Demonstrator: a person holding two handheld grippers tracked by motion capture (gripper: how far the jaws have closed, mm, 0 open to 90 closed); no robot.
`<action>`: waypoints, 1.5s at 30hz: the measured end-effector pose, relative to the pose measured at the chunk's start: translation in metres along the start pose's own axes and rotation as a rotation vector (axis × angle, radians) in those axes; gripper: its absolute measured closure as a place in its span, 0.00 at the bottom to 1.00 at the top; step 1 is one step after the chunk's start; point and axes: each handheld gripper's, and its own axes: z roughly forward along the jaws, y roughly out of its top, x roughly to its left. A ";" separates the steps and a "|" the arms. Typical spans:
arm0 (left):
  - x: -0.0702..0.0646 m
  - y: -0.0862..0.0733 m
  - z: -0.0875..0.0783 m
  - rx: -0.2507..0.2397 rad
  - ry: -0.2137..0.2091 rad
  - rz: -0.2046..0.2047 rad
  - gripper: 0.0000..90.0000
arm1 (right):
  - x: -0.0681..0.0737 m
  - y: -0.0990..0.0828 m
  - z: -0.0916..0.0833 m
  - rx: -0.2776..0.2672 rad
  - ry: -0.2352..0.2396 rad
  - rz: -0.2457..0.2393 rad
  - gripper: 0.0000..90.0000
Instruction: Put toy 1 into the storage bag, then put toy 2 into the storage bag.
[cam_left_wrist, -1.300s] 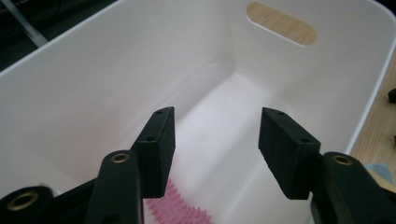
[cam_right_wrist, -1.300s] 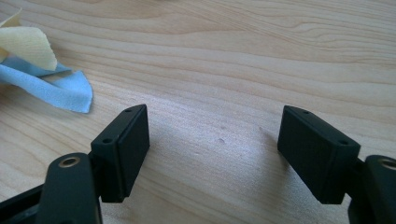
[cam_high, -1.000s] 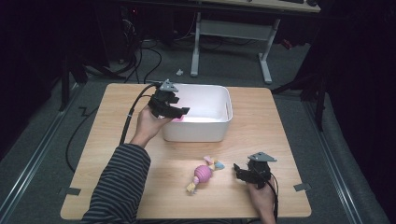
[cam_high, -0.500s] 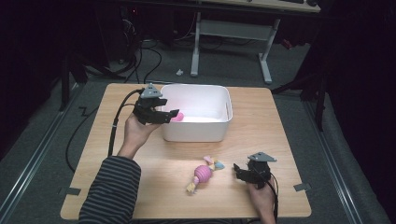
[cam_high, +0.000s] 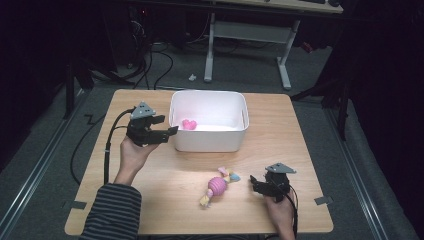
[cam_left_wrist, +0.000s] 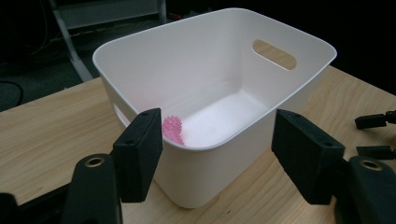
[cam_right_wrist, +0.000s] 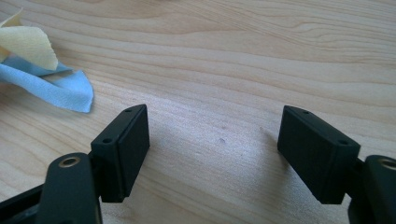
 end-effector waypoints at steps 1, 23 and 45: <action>0.001 -0.002 -0.002 -0.006 0.002 -0.008 0.38 | 0.000 0.000 0.000 0.000 0.000 0.000 0.28; 0.003 -0.042 -0.021 -0.008 0.050 -0.059 0.37 | 0.000 0.000 0.000 0.000 -0.001 0.002 0.28; -0.018 -0.077 -0.011 0.028 0.061 -0.052 0.37 | 0.001 0.000 0.000 0.001 0.002 0.003 0.28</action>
